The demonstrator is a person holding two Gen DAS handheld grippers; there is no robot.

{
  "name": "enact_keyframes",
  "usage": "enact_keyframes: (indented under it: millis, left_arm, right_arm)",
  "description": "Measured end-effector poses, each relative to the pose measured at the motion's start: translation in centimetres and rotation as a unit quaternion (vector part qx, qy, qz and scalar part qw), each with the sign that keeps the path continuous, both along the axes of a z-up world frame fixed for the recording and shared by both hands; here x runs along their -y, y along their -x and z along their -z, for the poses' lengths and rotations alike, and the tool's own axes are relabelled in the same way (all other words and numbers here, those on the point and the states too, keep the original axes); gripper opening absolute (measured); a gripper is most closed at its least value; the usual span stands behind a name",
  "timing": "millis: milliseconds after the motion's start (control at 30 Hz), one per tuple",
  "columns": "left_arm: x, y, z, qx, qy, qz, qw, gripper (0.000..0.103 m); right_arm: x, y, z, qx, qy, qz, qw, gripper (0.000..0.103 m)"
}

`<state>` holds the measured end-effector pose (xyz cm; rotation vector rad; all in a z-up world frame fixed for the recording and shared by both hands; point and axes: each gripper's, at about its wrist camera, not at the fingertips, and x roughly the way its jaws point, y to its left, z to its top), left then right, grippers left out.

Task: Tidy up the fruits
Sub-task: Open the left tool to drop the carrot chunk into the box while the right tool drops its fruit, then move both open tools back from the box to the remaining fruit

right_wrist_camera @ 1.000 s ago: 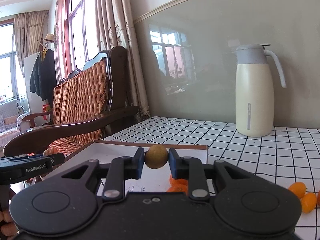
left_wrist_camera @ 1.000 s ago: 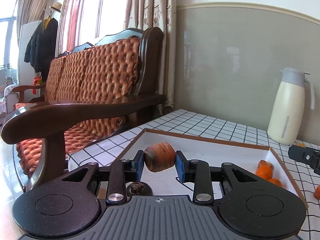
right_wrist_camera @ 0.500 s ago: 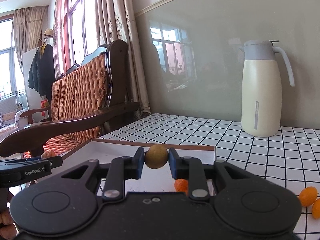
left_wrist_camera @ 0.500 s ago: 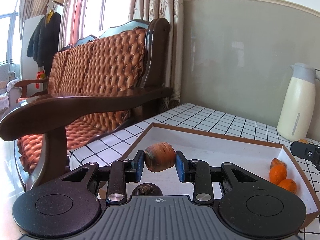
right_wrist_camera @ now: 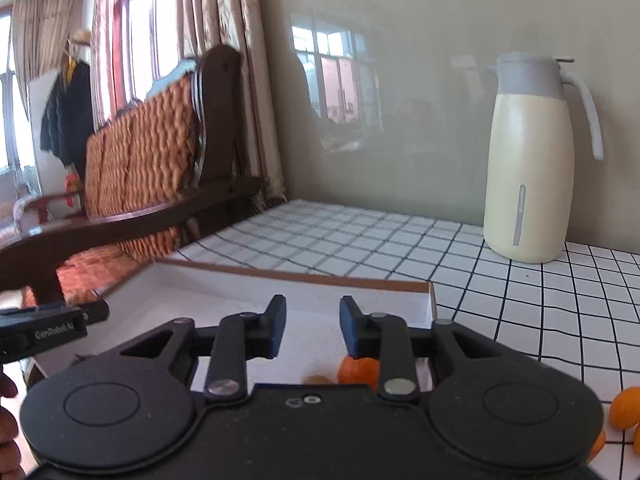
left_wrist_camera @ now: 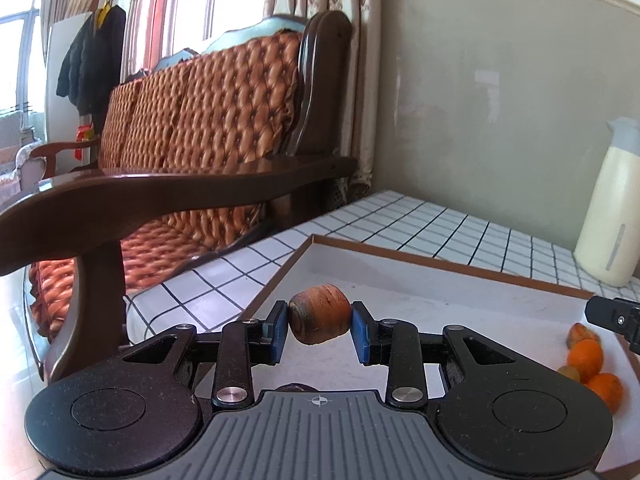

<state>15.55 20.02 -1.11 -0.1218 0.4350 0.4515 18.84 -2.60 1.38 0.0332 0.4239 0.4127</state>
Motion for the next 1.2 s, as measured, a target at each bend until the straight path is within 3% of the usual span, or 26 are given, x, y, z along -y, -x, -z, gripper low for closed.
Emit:
enact_keyframes:
  millis: [33,67,100,133,167,267,467,567,867,1200]
  left_arm:
    - [-0.1,-0.5,0.2,-0.007,0.002,0.000,1.0000,0.034]
    - [-0.3,-1.0,0.3,-0.017,0.010,0.004,0.9998,0.036]
    - [-0.5,-1.2,0.4,-0.021,0.018,0.008,0.9996,0.056]
    - [-0.5,-1.3,0.3,-0.023,0.021,0.005,0.9995,0.094]
    - [-0.4,-1.1,0.1,-0.017,0.015,-0.009,0.9997,0.103]
    - [0.4,0.5,-1.4,0.030,-0.015,-0.009,0.9994,0.103]
    - [0.5,2.4,-2.3,0.045,0.003,-0.022,0.9987,0.103]
    - [1.0,3.5,-2.7,0.054,-0.008,-0.024,0.9982,0.103]
    - [1.7,5.4,-3.2,0.054,-0.012,-0.023,0.9982,0.103]
    - [4.0,8.4,-3.2,0.045,-0.010,-0.003,0.9989,0.103]
  right_arm:
    - [0.5,0.2,-0.1,0.005,-0.018,0.003,1.000,0.038]
    - [1.1,0.4,-0.3,0.011,-0.039,0.003,0.999,0.062]
    - [1.7,0.8,-0.6,0.021,-0.060,0.009,0.998,0.076]
    - [2.3,1.4,-0.8,0.035,-0.073,0.016,0.997,0.092]
    - [2.7,1.9,-1.1,0.049,-0.083,0.018,0.995,0.093]
    - [3.9,3.2,-2.0,0.075,-0.101,0.018,0.992,0.097]
    - [5.7,3.8,-2.7,0.083,-0.124,0.005,0.989,0.097]
    - [6.4,3.4,-2.7,0.072,-0.136,0.003,0.988,0.097]
    - [8.0,4.7,-2.8,0.090,-0.143,0.003,0.986,0.097]
    - [8.9,6.8,-3.4,0.095,-0.138,-0.036,0.985,0.097]
